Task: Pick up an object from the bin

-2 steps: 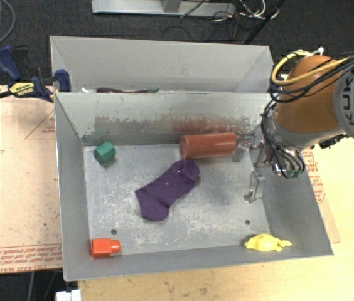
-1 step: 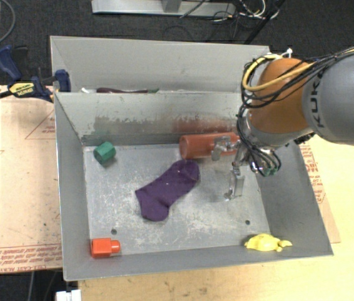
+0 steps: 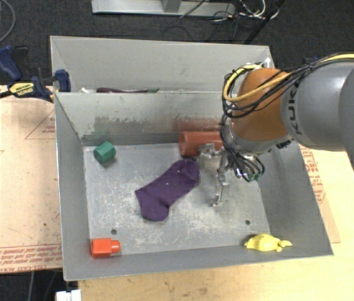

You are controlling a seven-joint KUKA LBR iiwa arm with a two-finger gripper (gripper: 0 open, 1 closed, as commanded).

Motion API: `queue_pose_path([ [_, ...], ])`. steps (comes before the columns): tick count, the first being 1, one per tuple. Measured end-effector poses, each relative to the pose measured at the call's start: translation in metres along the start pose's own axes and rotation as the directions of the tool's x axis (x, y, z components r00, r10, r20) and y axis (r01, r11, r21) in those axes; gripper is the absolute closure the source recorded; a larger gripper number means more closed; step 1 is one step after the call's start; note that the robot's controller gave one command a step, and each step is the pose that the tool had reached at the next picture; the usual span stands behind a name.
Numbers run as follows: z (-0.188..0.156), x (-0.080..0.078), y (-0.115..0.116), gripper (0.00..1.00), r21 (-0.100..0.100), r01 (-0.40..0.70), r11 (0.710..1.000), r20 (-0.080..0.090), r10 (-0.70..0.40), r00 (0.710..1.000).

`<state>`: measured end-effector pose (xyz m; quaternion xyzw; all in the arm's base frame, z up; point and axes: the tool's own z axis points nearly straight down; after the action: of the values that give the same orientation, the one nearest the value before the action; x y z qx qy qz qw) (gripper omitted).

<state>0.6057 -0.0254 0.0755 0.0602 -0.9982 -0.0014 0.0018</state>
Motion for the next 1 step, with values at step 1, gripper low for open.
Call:
queue_pose_path([
  [1, 0.0099, -0.0098, 0.0153, 0.0, 0.011, -0.049, 0.999, -0.035, 0.049, 0.998],
])
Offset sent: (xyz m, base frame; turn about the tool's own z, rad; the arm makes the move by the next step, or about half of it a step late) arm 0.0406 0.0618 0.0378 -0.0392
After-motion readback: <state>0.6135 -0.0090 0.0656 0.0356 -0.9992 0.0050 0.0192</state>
